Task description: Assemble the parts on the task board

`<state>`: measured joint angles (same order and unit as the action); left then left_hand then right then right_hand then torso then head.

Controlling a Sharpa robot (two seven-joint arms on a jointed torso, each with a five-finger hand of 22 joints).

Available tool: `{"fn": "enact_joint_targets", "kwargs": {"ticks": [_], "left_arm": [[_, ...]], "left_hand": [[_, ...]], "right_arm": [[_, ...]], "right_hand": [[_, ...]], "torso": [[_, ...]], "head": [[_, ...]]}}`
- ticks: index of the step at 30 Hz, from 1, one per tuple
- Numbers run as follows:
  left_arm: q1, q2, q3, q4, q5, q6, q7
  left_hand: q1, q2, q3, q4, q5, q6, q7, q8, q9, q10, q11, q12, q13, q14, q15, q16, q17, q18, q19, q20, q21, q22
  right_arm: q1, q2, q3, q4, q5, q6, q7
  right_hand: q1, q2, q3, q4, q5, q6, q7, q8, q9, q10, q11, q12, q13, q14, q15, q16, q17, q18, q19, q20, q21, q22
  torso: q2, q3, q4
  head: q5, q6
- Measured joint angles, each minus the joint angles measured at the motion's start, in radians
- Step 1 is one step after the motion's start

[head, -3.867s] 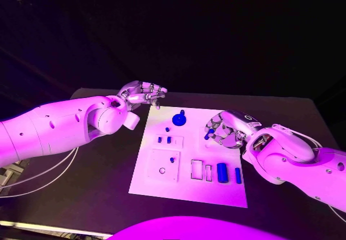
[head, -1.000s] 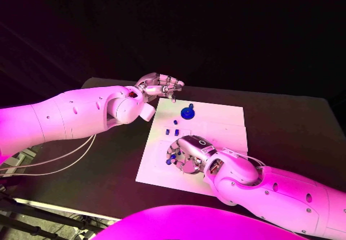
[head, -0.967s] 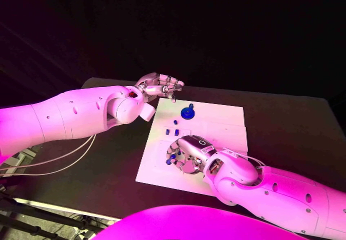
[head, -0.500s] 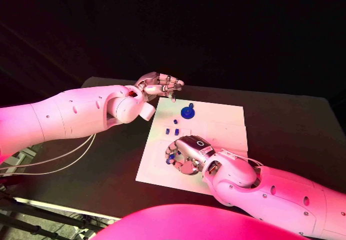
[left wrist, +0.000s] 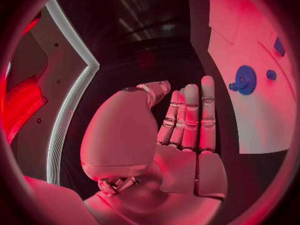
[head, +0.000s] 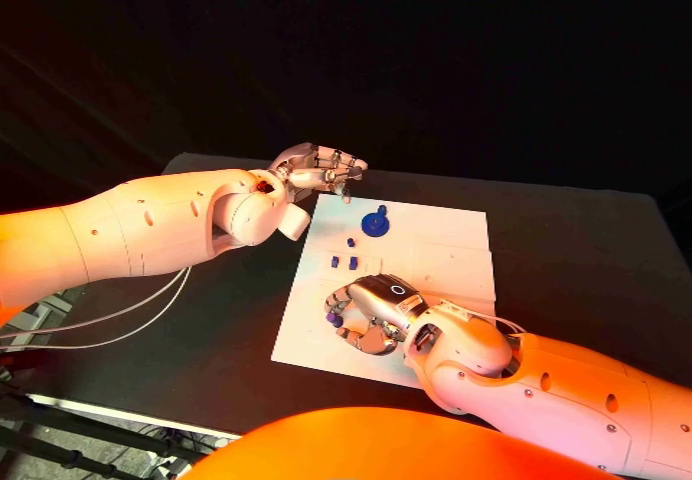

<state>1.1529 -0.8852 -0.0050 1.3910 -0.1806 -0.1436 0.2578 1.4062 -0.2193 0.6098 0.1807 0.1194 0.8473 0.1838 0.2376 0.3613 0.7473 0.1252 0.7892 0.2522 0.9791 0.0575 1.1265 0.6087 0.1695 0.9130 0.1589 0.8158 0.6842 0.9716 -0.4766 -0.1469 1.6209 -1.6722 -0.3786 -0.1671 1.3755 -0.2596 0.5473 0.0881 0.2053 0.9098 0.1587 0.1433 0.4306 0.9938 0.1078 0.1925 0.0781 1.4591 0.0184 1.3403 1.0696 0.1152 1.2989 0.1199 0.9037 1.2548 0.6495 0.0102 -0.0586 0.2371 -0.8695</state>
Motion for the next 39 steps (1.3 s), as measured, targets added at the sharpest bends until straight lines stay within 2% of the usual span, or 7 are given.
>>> {"fn": "enact_joint_targets", "kwargs": {"ticks": [5,17,23,29,34,35,39], "left_arm": [[0.000,0.000,0.000,0.000,0.000,0.001,-0.001],[0.000,-0.002,0.000,0.000,0.000,0.002,-0.002],[0.000,-0.004,0.000,-0.001,0.000,0.003,-0.002],[0.000,-0.006,0.000,0.000,0.000,0.003,-0.002],[-0.001,-0.013,0.000,0.003,0.000,0.003,-0.002],[-0.001,-0.016,0.000,0.005,0.000,0.003,-0.001],[-0.002,-0.025,-0.001,0.012,0.001,0.003,0.002]], "left_hand": [[-0.004,0.004,0.000,0.000,0.000,0.000,0.000,0.000,-0.001,0.000,0.000,0.000,-0.001,0.000,0.000,0.000,0.000,0.000,0.000,0.000,0.000,-0.001],[-0.004,0.004,0.000,0.000,0.000,0.000,0.000,0.000,-0.001,0.000,0.000,0.000,-0.001,0.000,0.000,0.000,0.001,0.000,0.000,0.000,0.000,-0.001],[-0.004,0.004,0.000,0.000,0.000,0.000,0.000,0.000,-0.001,0.000,0.000,0.000,-0.001,0.000,0.000,0.000,0.001,0.000,0.000,0.000,0.000,-0.001],[-0.004,0.004,0.000,0.000,0.000,0.000,0.000,0.000,-0.001,0.000,0.000,0.000,-0.001,0.000,0.000,0.000,0.001,0.000,0.000,0.000,0.000,-0.001],[-0.004,0.004,0.000,0.000,0.000,0.000,0.000,0.000,-0.001,0.000,0.000,0.000,-0.001,0.000,0.000,0.000,0.001,0.000,0.000,0.000,-0.004,-0.001],[-0.004,0.004,0.000,0.000,0.000,0.000,0.000,0.000,-0.001,0.000,0.000,0.000,-0.001,0.000,0.000,0.000,0.001,0.000,0.000,0.000,-0.004,-0.001],[-0.004,0.004,0.000,0.000,0.000,-0.004,0.004,0.000,-0.001,-0.004,0.004,0.000,-0.001,0.000,0.000,0.000,0.001,0.000,0.000,0.000,-0.004,-0.001]], "right_arm": [[-0.001,-0.001,-0.001,0.001,0.002,-0.004,0.006],[-0.007,-0.036,0.000,0.022,0.008,-0.052,0.012],[-0.003,-0.098,0.015,0.071,0.033,-0.095,0.031],[0.049,-0.206,0.032,0.133,0.143,-0.135,0.081],[0.110,-0.341,0.038,0.187,0.332,-0.143,0.109],[0.120,-0.369,0.039,0.195,0.369,-0.141,0.110],[0.142,-0.455,0.041,0.214,0.487,-0.122,0.103]], "right_hand": [[0.000,0.000,-0.039,-0.012,0.000,-0.052,-0.011,-0.028,-0.011,-0.061,0.010,0.030,-0.001,-0.012,0.012,-0.008,-0.022,0.000,-0.021,0.007,-0.050,-0.020],[0.025,0.025,-0.122,-0.021,0.000,-0.073,-0.013,-0.037,-0.012,-0.163,0.022,0.113,0.011,-0.046,0.024,-0.017,-0.065,0.016,-0.062,0.023,-0.141,-0.053],[0.040,0.040,-0.172,-0.015,0.000,-0.077,-0.013,-0.037,-0.012,-0.183,0.023,0.182,0.024,-0.046,0.024,-0.017,-0.067,0.016,-0.062,0.023,-0.141,-0.048],[0.044,0.044,-0.155,-0.002,0.000,-0.033,0.016,-0.020,-0.010,-0.111,0.007,0.271,0.038,-0.019,0.010,0.010,-0.020,0.016,-0.009,0.008,-0.045,0.000],[-0.009,0.030,-0.151,0.031,0.000,0.018,0.000,0.027,0.004,0.055,0.002,0.432,0.111,0.008,-0.020,0.041,0.047,0.014,0.052,-0.018,0.067,0.050],[-0.027,0.027,-0.165,0.046,0.000,0.026,-0.009,0.044,0.011,0.091,-0.017,0.491,0.152,0.008,-0.029,0.048,0.059,-0.001,0.063,-0.025,0.086,0.052],[-0.073,0.033,-0.207,0.110,0.000,0.020,-0.025,0.107,0.040,0.107,-0.043,0.748,0.405,0.006,-0.039,0.073,0.109,0.000,0.086,-0.041,0.132,0.053]], "torso": [[0.000,0.0000,-0.0001],[0.000,0.0006,-0.0007],[-0.001,0.0009,-0.0010],[-0.002,0.0000,-0.0017],[-0.003,-0.0012,-0.0033],[-0.004,-0.0013,-0.0041],[-0.007,-0.0019,-0.0080]], "head": [[-0.001,0.001],[-0.004,0.003],[-0.009,0.009],[-0.026,0.020],[-0.051,0.029],[-0.054,0.030],[-0.074,0.033]]}}
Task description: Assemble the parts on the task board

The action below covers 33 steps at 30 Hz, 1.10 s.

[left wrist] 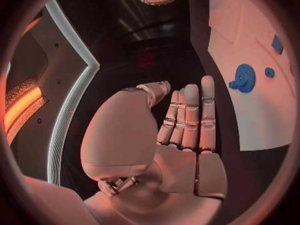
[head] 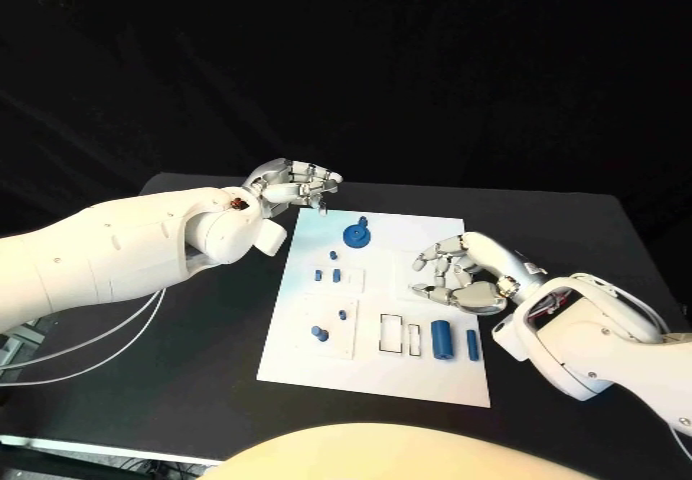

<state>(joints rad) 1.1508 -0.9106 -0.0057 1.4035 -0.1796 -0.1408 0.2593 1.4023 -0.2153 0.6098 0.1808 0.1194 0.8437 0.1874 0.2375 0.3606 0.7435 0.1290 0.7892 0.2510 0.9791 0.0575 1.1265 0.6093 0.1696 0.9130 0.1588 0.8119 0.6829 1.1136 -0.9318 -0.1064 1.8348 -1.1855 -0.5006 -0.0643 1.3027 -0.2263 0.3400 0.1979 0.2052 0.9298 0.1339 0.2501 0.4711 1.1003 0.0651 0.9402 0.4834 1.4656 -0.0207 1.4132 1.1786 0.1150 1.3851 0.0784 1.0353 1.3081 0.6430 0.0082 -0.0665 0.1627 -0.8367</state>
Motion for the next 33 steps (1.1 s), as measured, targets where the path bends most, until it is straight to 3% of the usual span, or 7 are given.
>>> {"fn": "enact_joint_targets", "kwargs": {"ticks": [5,8,12,17,22,24,33], "left_arm": [[-0.003,-0.012,-0.001,0.018,0.005,-0.002,0.009],[-0.008,-0.019,-0.002,0.033,0.009,-0.002,0.018],[-0.016,-0.025,-0.002,0.046,0.016,-0.003,0.031],[-0.019,-0.029,-0.003,0.058,0.022,-0.005,0.041],[-0.021,-0.029,-0.003,0.071,0.028,-0.009,0.046],[-0.022,-0.029,-0.003,0.074,0.031,-0.009,0.046],[-0.022,-0.029,-0.003,0.075,0.040,-0.013,0.047]], "left_hand": [[-0.019,-0.002,-0.025,0.021,0.000,0.000,0.000,0.000,-0.001,0.000,0.000,0.000,-0.001,-0.002,0.002,0.000,0.002,0.000,0.000,0.000,-0.012,-0.008],[-0.036,-0.007,-0.048,0.034,0.000,0.000,0.000,0.005,-0.001,0.000,0.000,0.000,-0.001,-0.004,0.004,0.000,0.003,0.000,0.001,0.001,-0.020,-0.015],[-0.039,-0.010,-0.063,0.043,0.000,-0.007,0.000,0.005,-0.001,0.000,0.000,0.000,0.000,-0.004,0.004,0.000,0.004,0.000,0.004,0.004,-0.027,-0.019],[-0.044,-0.004,-0.067,0.047,0.000,-0.007,0.000,0.005,-0.001,0.000,0.000,0.000,0.000,-0.004,0.004,0.000,0.004,0.000,0.004,0.004,-0.027,-0.022],[-0.044,-0.004,-0.071,0.051,0.000,-0.007,0.000,0.005,-0.001,0.000,0.000,0.000,0.000,-0.004,0.004,0.000,0.005,0.000,0.004,0.004,-0.031,-0.023],[-0.052,0.003,-0.079,0.059,0.000,-0.010,0.003,0.005,-0.001,-0.004,0.004,0.004,0.000,-0.004,0.004,0.000,0.006,0.000,0.007,0.007,-0.036,-0.026],[-0.052,0.004,-0.082,0.062,0.000,-0.013,0.006,0.005,-0.001,-0.004,0.004,0.004,0.001,-0.004,0.004,0.000,0.006,0.000,0.007,0.007,-0.038,-0.028]], "right_arm": [[0.007,-0.096,-0.006,0.026,0.097,0.043,-0.030],[0.003,-0.143,-0.010,0.039,0.123,0.065,-0.059],[-0.008,-0.183,-0.013,0.057,0.130,0.085,-0.106],[-0.033,-0.201,-0.016,0.070,0.113,0.094,-0.171],[-0.055,-0.185,-0.017,0.070,0.080,0.093,-0.238],[-0.060,-0.173,-0.018,0.064,0.071,0.094,-0.257],[-0.085,-0.110,-0.019,0.031,0.036,0.091,-0.315]], "right_hand": [[0.000,0.000,-0.028,0.056,0.000,-0.020,-0.005,0.051,0.017,0.036,0.001,0.201,0.295,0.001,-0.001,0.021,0.047,-0.015,0.025,0.000,0.044,0.000],[-0.005,0.005,-0.044,0.083,0.000,-0.030,-0.005,0.071,0.020,0.130,-0.016,0.301,0.461,0.001,-0.001,0.050,0.104,-0.017,0.040,-0.003,0.088,0.000],[-0.030,0.030,-0.068,0.093,0.000,-0.022,-0.014,0.095,0.022,0.198,-0.025,0.384,0.608,0.001,-0.001,0.082,0.129,-0.031,0.055,-0.005,0.135,0.000],[-0.075,0.026,-0.117,0.094,0.000,-0.016,-0.019,0.106,0.019,0.208,-0.030,0.399,0.654,0.001,-0.008,0.102,0.130,-0.031,0.073,-0.009,0.172,0.000],[-0.101,0.038,-0.185,0.095,0.000,-0.012,-0.024,0.118,0.011,0.226,-0.031,0.409,0.690,0.001,-0.008,0.115,0.130,-0.032,0.073,-0.009,0.191,0.000],[-0.107,0.043,-0.219,0.096,0.000,-0.012,-0.024,0.121,0.007,0.226,-0.031,0.409,0.698,0.001,-0.008,0.123,0.130,-0.046,0.073,-0.009,0.202,0.000],[-0.108,0.045,-0.246,0.096,0.000,-0.012,-0.024,0.126,0.005,0.243,-0.031,0.423,0.730,0.001,-0.008,0.127,0.129,-0.046,0.073,-0.009,0.210,0.000]], "torso": [[-0.003,-0.0017,-0.0036],[-0.005,-0.0016,-0.0051],[-0.007,-0.0014,-0.0068],[-0.008,-0.0010,-0.0093],[-0.007,-0.0016,-0.0081],[-0.007,-0.0016,-0.0074],[-0.006,-0.0027,-0.0062]], "head": [[-0.040,0.003],[-0.070,0.005],[-0.107,0.007],[-0.137,0.009],[-0.147,0.009],[-0.148,0.006],[-0.145,-0.003]]}}
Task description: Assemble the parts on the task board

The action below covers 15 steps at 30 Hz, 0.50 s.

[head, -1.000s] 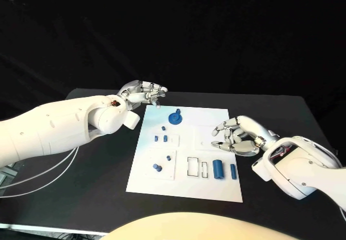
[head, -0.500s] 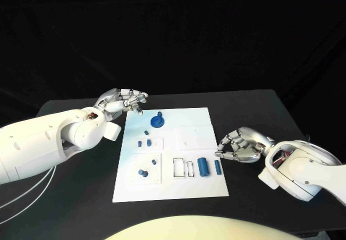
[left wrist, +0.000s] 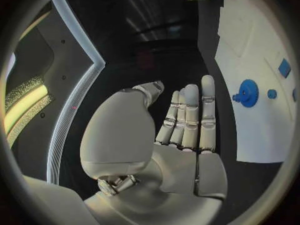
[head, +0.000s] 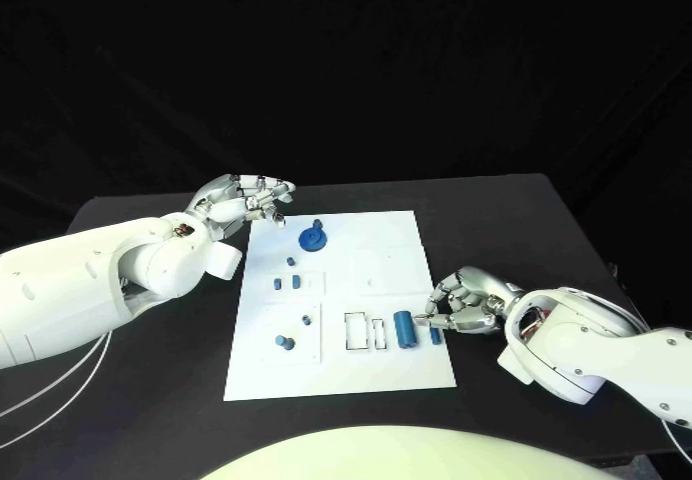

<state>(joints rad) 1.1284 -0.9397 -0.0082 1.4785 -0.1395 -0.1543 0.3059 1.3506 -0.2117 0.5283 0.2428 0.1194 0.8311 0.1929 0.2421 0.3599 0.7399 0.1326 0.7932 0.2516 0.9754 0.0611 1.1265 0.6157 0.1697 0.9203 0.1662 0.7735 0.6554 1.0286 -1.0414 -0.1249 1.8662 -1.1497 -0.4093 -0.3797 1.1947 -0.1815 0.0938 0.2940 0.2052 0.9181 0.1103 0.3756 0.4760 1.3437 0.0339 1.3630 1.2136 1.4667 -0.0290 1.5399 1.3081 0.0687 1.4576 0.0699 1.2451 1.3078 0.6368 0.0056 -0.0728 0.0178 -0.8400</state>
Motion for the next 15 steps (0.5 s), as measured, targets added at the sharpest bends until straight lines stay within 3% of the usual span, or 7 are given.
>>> {"fn": "enact_joint_targets", "kwargs": {"ticks": [6,15], "left_arm": [[0.000,-0.001,0.000,0.000,0.003,-0.001,0.000],[0.000,-0.001,0.000,-0.001,0.006,-0.001,0.000]], "left_hand": [[0.000,0.000,0.000,0.000,0.000,0.000,0.000,0.000,0.000,0.000,0.000,0.000,0.000,0.000,0.000,0.000,0.000,0.000,0.000,0.000,0.000,0.000],[0.000,0.000,0.000,0.000,0.000,0.000,0.000,0.000,0.000,0.000,0.000,0.000,0.000,0.000,0.000,0.000,0.000,0.000,0.000,0.000,0.000,0.000]], "right_arm": [[-0.010,0.031,0.000,-0.015,-0.024,0.000,-0.020],[-0.019,0.068,-0.001,-0.046,-0.048,0.041,-0.046]], "right_hand": [[0.000,0.000,-0.011,-0.001,0.000,0.000,0.000,0.007,-0.001,0.005,0.001,0.002,0.014,0.000,0.000,0.000,0.000,0.000,0.000,0.000,0.005,0.000],[-0.005,0.005,-0.051,0.001,0.000,0.000,0.000,0.011,-0.005,0.005,0.001,0.002,0.019,0.000,0.000,0.004,0.000,0.000,0.000,0.000,0.005,0.000]], "torso": [[0.000,0.0000,0.0007],[0.000,0.0002,0.0006]], "head": [[0.002,-0.004],[0.013,-0.008]]}}
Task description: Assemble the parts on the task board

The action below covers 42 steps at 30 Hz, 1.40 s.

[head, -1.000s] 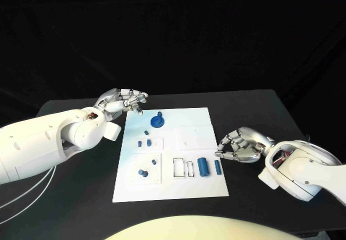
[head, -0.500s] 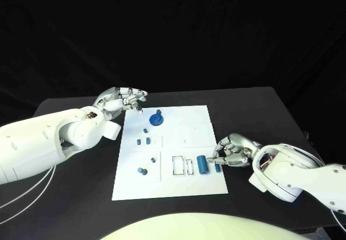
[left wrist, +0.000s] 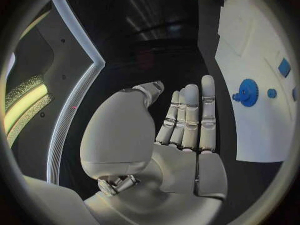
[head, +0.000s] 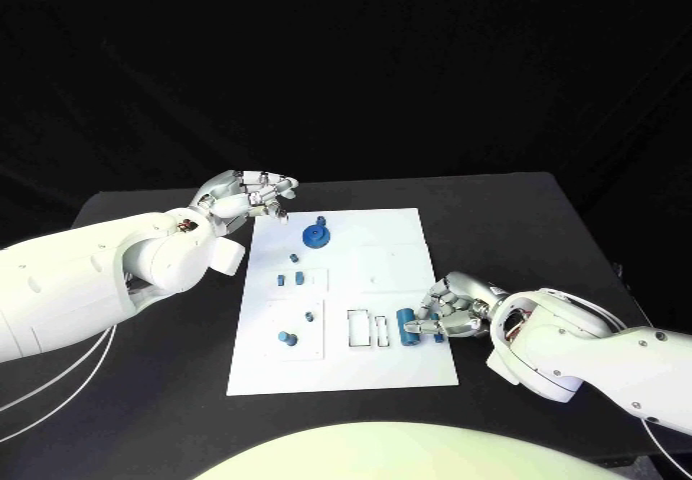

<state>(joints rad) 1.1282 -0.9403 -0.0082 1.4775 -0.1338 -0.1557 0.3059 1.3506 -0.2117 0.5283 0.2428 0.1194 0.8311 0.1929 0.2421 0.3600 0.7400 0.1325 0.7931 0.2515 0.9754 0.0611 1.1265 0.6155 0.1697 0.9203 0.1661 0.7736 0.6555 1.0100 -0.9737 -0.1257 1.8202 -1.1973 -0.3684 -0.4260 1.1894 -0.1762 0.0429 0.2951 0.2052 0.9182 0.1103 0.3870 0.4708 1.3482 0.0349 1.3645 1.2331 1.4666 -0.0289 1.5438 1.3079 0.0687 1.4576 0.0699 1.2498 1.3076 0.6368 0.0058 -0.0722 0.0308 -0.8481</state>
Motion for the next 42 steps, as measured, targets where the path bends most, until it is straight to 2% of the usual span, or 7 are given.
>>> {"fn": "enact_joint_targets", "kwargs": {"ticks": [7,16,25,32,35,38,42], "left_arm": [[0.000,0.002,0.000,-0.001,0.001,0.001,0.000],[0.000,0.004,0.000,-0.009,0.008,0.002,-0.001],[0.000,0.005,0.000,-0.009,0.012,0.003,-0.003],[0.000,0.005,0.000,-0.009,0.013,0.007,-0.006],[0.000,0.005,0.000,-0.009,0.013,0.010,-0.009],[0.000,0.005,0.000,-0.010,0.013,0.013,-0.011],[0.000,0.006,0.000,-0.013,0.014,0.015,-0.013]], "left_hand": [[-0.001,0.001,-0.005,0.005,0.000,0.000,0.000,0.000,0.000,0.000,0.000,0.000,0.000,0.000,0.000,0.000,0.000,0.000,0.004,-0.004,0.000,-0.003],[-0.005,0.005,-0.011,0.011,0.000,-0.003,-0.003,0.000,-0.001,0.000,0.000,0.000,0.001,0.000,0.000,0.000,0.001,0.000,0.007,0.000,-0.005,-0.005],[-0.020,0.009,-0.039,0.039,0.000,-0.003,-0.003,0.000,-0.001,-0.007,0.000,0.008,0.003,0.000,0.000,0.004,0.003,0.000,0.011,0.004,-0.016,-0.013],[-0.026,0.015,-0.048,0.049,0.000,-0.007,0.000,0.000,-0.001,-0.007,0.000,0.008,0.004,0.000,0.000,0.004,0.003,0.000,0.014,0.000,-0.020,-0.017],[-0.028,0.017,-0.050,0.050,0.000,-0.007,0.000,0.000,-0.001,-0.007,0.000,0.008,0.004,0.000,0.000,0.004,0.003,0.000,0.014,0.000,-0.020,-0.017],[-0.028,0.017,-0.050,0.050,0.000,-0.007,0.000,0.000,-0.001,-0.007,0.000,0.008,0.004,0.000,0.000,0.004,0.003,0.000,0.014,0.000,-0.020,-0.017],[-0.028,0.017,-0.053,0.047,0.000,-0.007,0.000,0.000,-0.001,-0.007,0.000,0.008,0.004,0.000,0.000,0.004,0.004,0.000,0.014,0.000,-0.020,-0.018]], "right_arm": [[-0.002,0.033,-0.001,-0.017,-0.014,0.026,-0.016],[-0.001,0.057,-0.003,-0.030,-0.030,0.045,-0.037],[-0.005,0.071,-0.001,-0.024,-0.054,0.045,-0.053],[-0.008,0.060,-0.002,-0.012,-0.051,0.013,-0.061],[-0.009,0.053,-0.004,-0.002,-0.026,-0.008,-0.063],[-0.004,0.047,-0.007,0.005,0.015,-0.031,-0.069],[0.010,0.041,-0.009,0.015,0.077,-0.058,-0.080]], "right_hand": [[-0.008,0.008,-0.024,-0.001,0.004,0.018,-0.007,0.024,0.003,0.006,-0.004,0.000,0.010,0.000,0.000,0.000,0.000,0.000,0.000,0.000,0.000,0.000],[-0.003,0.012,-0.040,-0.001,0.004,0.040,-0.021,0.067,0.014,0.025,-0.018,0.017,0.047,0.000,-0.014,0.000,0.000,0.000,0.007,-0.007,0.007,0.000],[0.127,-0.002,-0.005,0.005,0.004,0.047,-0.028,0.106,0.013,0.043,-0.030,0.026,0.074,0.002,-0.023,0.000,0.000,0.000,0.009,-0.016,0.014,0.000],[0.176,-0.048,0.026,0.019,0.006,0.066,-0.047,0.128,0.015,0.085,-0.044,0.060,0.075,-0.002,-0.034,0.006,0.000,0.000,0.009,-0.023,0.034,0.000],[0.201,-0.027,0.031,0.019,0.006,0.067,-0.052,0.132,0.015,0.096,-0.051,0.070,0.075,0.002,-0.038,0.006,0.000,0.000,0.009,-0.023,0.042,0.000],[0.201,-0.026,0.072,-0.008,0.005,0.070,-0.050,0.132,0.013,0.106,-0.051,0.079,0.075,-0.002,-0.041,0.010,0.000,0.000,0.007,-0.030,0.049,0.000],[0.201,-0.026,0.080,-0.007,0.003,0.073,-0.047,0.132,0.013,0.110,-0.055,0.082,0.075,-0.002,-0.041,0.010,0.000,0.000,0.009,-0.031,0.049,0.000]], "torso": [[0.000,0.0001,-0.0001],[0.000,-0.0008,0.0002],[0.000,-0.0012,0.0012],[0.000,-0.0005,0.0016],[0.000,-0.0005,0.0016],[0.000,-0.0005,0.0016],[0.000,-0.0011,0.0007]], "head": [[0.006,0.002],[0.002,0.007],[-0.005,0.011],[-0.005,0.014],[-0.004,0.015],[-0.007,0.016],[-0.011,0.020]]}}
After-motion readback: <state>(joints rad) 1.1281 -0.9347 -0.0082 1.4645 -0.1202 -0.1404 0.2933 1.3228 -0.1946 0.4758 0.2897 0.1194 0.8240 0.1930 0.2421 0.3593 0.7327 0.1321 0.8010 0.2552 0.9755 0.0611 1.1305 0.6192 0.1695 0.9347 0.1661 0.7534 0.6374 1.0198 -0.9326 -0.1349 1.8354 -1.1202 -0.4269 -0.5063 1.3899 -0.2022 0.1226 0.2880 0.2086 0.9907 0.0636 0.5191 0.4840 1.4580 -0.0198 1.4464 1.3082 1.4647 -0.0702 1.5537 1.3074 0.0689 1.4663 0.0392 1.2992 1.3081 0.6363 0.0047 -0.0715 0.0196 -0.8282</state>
